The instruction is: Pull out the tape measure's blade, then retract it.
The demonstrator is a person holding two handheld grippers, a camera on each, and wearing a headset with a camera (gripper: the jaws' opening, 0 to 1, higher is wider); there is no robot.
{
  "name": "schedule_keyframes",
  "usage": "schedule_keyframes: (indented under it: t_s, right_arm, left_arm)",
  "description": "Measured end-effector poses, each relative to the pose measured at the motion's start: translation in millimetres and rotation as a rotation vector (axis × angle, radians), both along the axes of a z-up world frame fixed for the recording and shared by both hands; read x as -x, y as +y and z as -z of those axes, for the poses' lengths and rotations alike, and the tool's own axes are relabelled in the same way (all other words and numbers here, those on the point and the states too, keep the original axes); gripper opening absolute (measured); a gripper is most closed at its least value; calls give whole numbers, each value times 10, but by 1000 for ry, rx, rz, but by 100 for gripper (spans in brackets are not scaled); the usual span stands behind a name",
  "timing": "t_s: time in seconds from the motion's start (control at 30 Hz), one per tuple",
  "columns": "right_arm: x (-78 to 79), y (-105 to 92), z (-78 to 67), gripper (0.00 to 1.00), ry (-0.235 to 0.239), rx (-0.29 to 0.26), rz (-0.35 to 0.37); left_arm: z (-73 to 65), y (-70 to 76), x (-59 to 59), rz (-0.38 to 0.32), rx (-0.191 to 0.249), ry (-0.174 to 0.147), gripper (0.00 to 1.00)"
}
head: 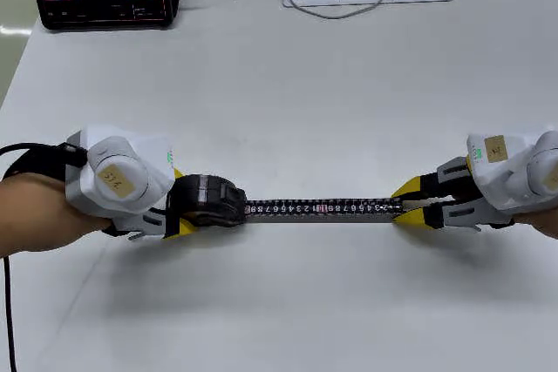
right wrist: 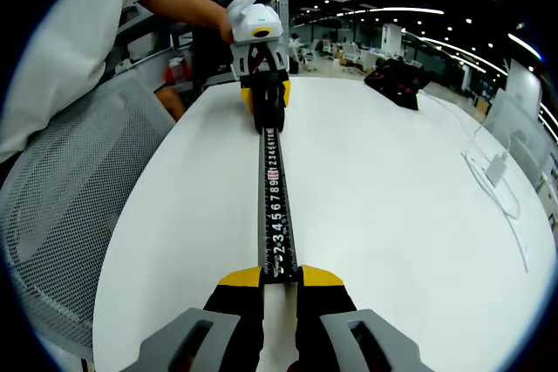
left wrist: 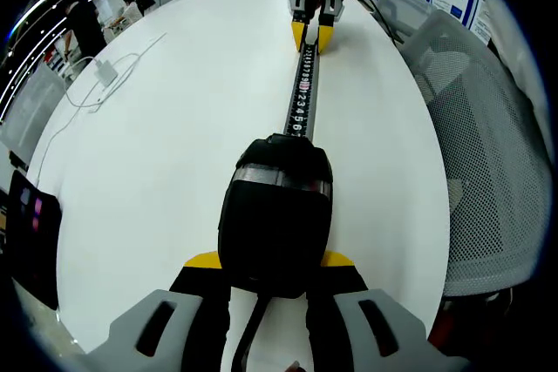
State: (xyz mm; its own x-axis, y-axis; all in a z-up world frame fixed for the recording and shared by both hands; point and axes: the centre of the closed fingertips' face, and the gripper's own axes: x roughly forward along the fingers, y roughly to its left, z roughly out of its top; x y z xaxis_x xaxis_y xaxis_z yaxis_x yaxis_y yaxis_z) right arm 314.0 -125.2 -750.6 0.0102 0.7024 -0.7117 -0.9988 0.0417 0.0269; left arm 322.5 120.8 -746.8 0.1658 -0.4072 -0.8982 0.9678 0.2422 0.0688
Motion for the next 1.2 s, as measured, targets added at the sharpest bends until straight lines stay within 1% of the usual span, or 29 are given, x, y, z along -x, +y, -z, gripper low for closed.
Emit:
schedule_keyframes:
  t_s: [0.4,0.83,1.2]
  right_arm:
    - [2,-115,-21,9,-1,18,-1]
    - [12,-282,-24,9,-1,41,3]
    - [19,-380,-2,9,2,54,13]
  left_arm:
    - [-4,0,5,-1,-3,1,28]
    - [-1,1,1,0,-5,0,28]
    - [-2,-7,-1,3,-7,-3,28]
